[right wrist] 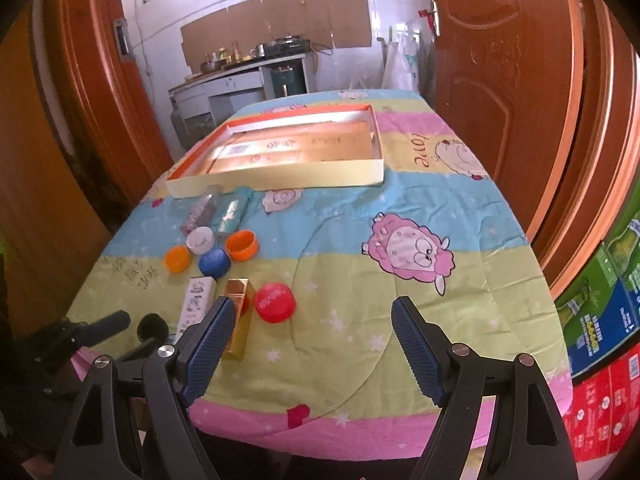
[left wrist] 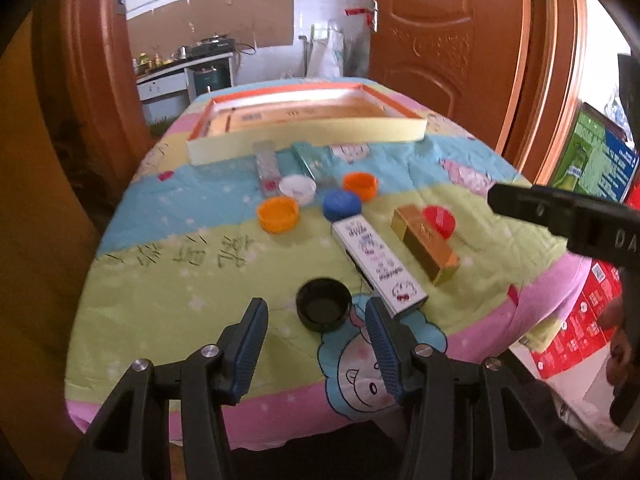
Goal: Organize rigid objects
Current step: 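Grasp the black cap with the left tool while the right tool grasps the red cap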
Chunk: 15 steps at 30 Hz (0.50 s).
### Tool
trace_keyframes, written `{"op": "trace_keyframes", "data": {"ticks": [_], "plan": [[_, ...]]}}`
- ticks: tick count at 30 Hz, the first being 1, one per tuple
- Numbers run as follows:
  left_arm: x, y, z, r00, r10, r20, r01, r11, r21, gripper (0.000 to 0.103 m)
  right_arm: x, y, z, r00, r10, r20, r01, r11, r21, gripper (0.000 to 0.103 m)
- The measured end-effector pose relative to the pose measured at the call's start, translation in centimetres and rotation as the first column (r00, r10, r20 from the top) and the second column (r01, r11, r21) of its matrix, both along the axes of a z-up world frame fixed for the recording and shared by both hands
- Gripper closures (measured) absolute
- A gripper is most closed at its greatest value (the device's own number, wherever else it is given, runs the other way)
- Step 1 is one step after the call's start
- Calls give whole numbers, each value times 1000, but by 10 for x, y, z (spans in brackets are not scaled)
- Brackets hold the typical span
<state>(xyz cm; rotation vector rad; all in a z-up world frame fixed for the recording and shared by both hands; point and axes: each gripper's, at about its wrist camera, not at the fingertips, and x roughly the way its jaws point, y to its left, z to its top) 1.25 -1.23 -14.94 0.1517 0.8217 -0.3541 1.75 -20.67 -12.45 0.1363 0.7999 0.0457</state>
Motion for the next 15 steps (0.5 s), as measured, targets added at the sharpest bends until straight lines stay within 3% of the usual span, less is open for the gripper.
{"op": "trace_keyframes", "data": {"ticks": [4, 7, 9, 11, 15], "plan": [[3, -2, -4, 1000, 2, 15, -2, 1000, 15, 54, 2, -1, -6, 1000, 8, -8, -8, 1000, -2, 22], [6, 0, -5, 1000, 11, 25, -11, 1000, 10, 61, 8, 4, -14, 997, 55, -53, -55, 998, -10, 22], [9, 3, -5, 999, 25, 31, -25, 1000, 3, 73, 9, 8, -19, 994, 94, -55, -94, 996, -9, 22], [12, 7, -5, 999, 30, 31, -29, 999, -15, 73, 10, 8, -23, 994, 93, -50, -95, 995, -32, 23], [14, 7, -5, 999, 33, 40, -33, 999, -12, 73, 17, 8, -32, 992, 104, -70, -109, 992, -64, 49]]}}
